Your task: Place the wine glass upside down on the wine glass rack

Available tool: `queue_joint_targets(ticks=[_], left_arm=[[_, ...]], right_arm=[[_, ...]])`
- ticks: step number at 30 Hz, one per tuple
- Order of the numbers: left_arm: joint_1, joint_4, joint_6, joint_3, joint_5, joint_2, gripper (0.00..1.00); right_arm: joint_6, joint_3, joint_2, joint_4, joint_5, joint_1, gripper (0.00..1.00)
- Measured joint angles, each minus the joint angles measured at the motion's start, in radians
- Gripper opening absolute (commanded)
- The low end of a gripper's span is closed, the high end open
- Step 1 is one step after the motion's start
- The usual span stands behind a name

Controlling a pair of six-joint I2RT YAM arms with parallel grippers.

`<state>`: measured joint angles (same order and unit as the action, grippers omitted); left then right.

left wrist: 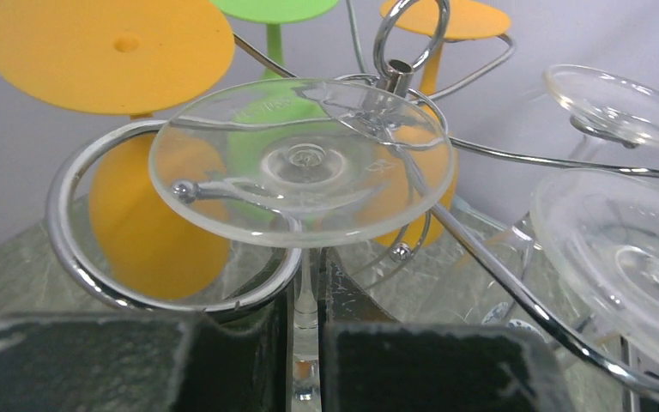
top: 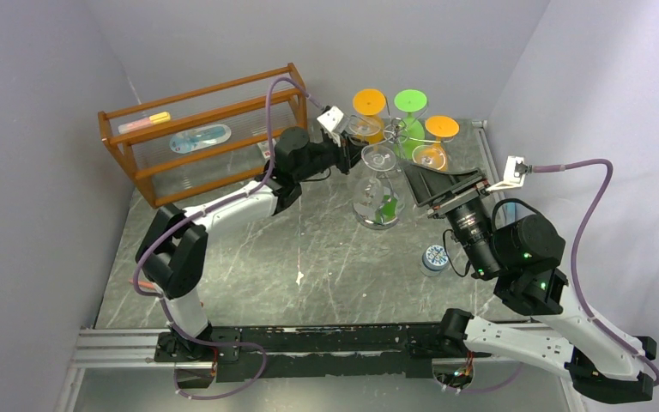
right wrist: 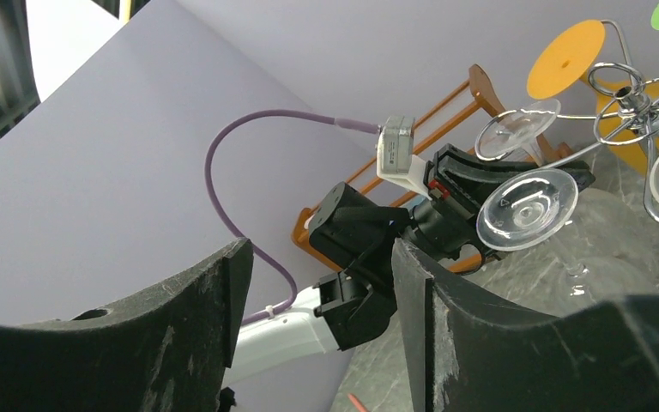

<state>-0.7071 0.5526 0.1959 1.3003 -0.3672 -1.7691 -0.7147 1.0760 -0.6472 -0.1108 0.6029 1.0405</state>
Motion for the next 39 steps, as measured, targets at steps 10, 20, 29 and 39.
queue_joint_targets(ticks=[10,20,29,39], left_arm=[[-0.030,0.022,-0.006,-0.037,0.163,0.026,0.05],[-0.040,0.050,-0.050,-0.058,0.247,0.032,0.05],[-0.042,0.050,-0.108,-0.058,0.280,0.033,0.05],[-0.048,0.049,-0.257,-0.058,0.282,0.034,0.05]], right_arm=[[-0.009,0.000,-0.001,0.000,0.000,0.000,0.63],[-0.016,0.000,-0.001,0.000,-0.001,0.000,0.62],[-0.018,0.000,-0.001,0.000,-0.001,0.000,0.62],[-0.019,-0.001,-0.001,0.001,-0.001,0.000,0.61]])
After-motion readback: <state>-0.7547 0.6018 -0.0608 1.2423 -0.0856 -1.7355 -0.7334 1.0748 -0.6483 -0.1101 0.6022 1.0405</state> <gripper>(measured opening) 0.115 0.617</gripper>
